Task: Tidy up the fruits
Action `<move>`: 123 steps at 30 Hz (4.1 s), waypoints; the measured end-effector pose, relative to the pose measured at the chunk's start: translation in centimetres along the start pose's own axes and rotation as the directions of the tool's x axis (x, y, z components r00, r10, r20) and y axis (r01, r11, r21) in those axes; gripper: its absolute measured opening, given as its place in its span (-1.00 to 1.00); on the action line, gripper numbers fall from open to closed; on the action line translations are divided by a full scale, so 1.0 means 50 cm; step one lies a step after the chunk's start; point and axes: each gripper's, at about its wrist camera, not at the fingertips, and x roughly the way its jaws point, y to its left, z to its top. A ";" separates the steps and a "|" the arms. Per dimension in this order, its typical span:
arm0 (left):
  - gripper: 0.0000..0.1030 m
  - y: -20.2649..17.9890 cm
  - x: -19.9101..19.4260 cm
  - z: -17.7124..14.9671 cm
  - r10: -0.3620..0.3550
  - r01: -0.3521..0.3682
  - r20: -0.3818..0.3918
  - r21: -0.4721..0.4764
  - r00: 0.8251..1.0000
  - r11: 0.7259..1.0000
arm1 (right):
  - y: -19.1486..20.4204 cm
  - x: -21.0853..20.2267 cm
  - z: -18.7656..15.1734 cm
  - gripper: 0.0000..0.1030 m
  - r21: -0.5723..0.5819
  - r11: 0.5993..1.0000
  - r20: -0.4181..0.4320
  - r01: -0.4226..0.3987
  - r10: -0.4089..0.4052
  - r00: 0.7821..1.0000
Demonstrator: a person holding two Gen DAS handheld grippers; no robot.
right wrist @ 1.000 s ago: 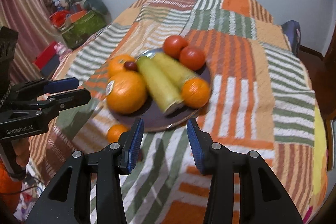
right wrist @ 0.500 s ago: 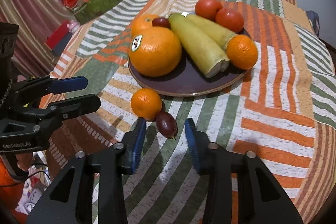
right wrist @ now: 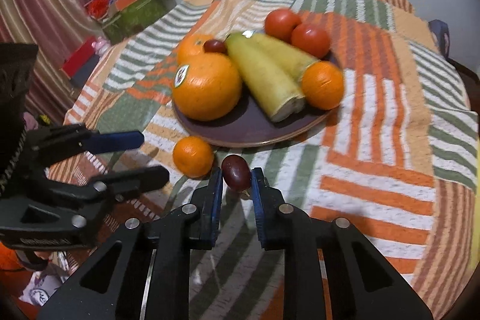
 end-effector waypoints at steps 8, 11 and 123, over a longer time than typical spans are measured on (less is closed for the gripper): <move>-0.16 -0.029 0.047 0.017 0.003 -0.002 -0.025 0.037 1.000 0.999 | -0.032 -0.032 -0.001 -0.66 0.040 0.999 0.040 0.026 -0.028 0.999; -0.22 -0.030 0.058 0.020 0.018 -0.017 -0.027 0.038 0.999 0.999 | -0.039 -0.037 -0.002 -0.65 0.053 0.998 0.049 0.029 -0.032 0.998; 0.82 -0.132 -0.591 -0.021 0.179 -0.200 0.754 -0.064 0.632 0.978 | 0.174 -0.467 0.041 0.65 -0.011 0.979 0.701 0.205 -0.139 0.699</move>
